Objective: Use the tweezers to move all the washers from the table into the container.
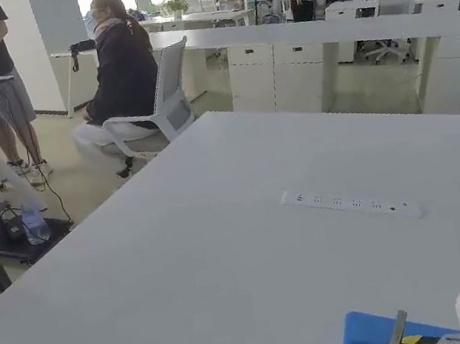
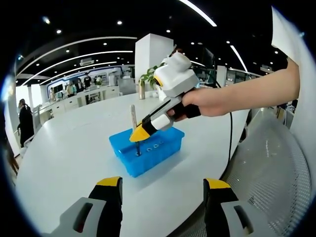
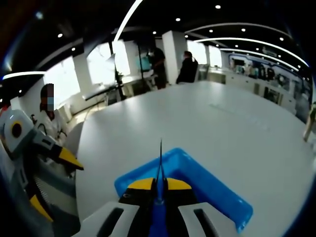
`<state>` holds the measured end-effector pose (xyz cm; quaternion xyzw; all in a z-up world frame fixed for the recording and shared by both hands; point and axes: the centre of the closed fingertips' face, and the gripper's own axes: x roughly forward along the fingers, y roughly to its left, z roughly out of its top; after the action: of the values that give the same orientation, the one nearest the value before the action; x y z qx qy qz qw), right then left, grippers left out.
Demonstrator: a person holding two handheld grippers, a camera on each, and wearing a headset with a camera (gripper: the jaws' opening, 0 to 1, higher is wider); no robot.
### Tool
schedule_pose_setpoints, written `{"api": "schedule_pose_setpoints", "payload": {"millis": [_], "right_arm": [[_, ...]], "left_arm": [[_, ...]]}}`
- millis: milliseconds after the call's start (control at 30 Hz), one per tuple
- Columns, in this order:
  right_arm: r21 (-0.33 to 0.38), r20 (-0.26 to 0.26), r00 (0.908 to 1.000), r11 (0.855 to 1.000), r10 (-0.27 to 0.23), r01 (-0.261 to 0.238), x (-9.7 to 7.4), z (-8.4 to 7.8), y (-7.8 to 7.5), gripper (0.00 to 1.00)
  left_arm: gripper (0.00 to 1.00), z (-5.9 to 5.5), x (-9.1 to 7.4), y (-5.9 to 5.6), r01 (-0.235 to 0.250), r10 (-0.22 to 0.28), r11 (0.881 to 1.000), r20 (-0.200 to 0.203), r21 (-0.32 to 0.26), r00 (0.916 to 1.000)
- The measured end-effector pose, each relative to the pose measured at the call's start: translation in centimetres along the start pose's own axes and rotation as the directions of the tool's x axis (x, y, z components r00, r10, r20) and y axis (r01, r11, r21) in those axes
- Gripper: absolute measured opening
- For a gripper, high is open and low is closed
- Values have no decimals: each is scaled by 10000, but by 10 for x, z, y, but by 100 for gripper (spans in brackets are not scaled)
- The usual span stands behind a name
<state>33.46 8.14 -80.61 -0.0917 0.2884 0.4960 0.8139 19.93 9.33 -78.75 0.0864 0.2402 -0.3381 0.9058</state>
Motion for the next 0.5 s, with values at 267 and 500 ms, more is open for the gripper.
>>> {"api": "schedule_pose_setpoints", "payload": {"millis": [267, 500], "right_arm": [[-1, 318, 9994, 9999, -124, 124, -10, 9, -1, 3], [-64, 982, 9946, 9994, -339, 347, -24, 26, -5, 3]], "left_arm": [[66, 4, -2, 3, -195, 193, 9998, 216, 100, 9996], [65, 7, -3, 4, -244, 242, 9997, 357, 74, 9991]]}}
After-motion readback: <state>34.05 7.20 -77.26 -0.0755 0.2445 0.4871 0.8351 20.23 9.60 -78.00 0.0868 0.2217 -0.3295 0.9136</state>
